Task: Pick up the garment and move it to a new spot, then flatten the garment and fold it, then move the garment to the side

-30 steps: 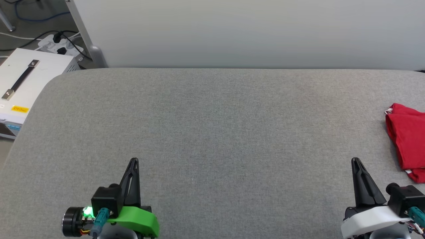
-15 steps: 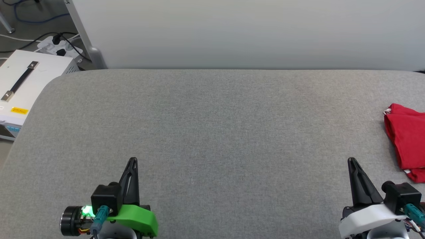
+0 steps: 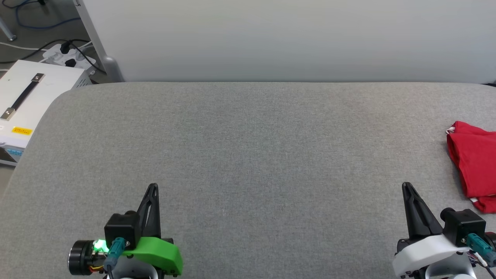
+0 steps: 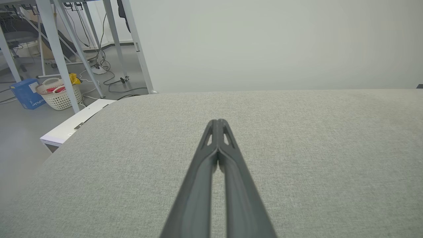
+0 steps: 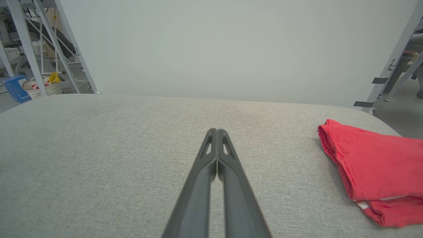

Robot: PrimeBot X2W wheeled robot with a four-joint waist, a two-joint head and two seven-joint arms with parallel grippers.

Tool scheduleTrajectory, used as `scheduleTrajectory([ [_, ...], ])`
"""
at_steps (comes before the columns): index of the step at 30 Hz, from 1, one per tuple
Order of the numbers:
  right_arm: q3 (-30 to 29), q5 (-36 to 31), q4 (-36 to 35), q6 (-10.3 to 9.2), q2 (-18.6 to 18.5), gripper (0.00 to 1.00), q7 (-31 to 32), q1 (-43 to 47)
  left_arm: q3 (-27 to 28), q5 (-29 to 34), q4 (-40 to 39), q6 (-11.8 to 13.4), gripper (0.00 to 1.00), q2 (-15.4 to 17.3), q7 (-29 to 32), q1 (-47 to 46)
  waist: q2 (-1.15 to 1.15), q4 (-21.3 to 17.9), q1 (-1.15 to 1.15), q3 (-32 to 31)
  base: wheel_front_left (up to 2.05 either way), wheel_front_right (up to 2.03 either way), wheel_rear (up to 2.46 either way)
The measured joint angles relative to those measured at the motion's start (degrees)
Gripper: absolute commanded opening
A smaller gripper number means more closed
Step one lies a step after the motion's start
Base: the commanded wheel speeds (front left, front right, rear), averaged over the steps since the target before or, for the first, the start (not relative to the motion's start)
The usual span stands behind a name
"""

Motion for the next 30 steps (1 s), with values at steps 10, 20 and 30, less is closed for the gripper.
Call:
scheduleTrajectory([
  [10, 0.3, -0.5, -0.2, 0.0, 0.1, 0.0, 1.1, -0.2, 0.3, 0.5, -0.3, 0.0, 0.0, 0.0, 1.0, -0.1, 0.0, -0.1, 0.0, -0.2, 0.0, 0.0, 0.0],
  [20, 0.6, -1.1, -0.3, 0.0, 0.1, 0.0, 2.4, -0.6, 0.6, 0.9, -0.7, 0.3, 0.0, -0.1, 2.3, -0.2, 0.0, -0.3, 0.0, -0.3, 0.0, 0.0, 0.0],
  [30, 0.8, -1.8, -0.5, 0.0, 0.2, 0.0, 3.5, -0.8, 0.9, 1.0, -1.2, 0.3, 0.0, -0.2, 3.5, -0.3, 0.0, -0.4, 0.0, -0.5, 0.0, 0.0, 0.0],
])
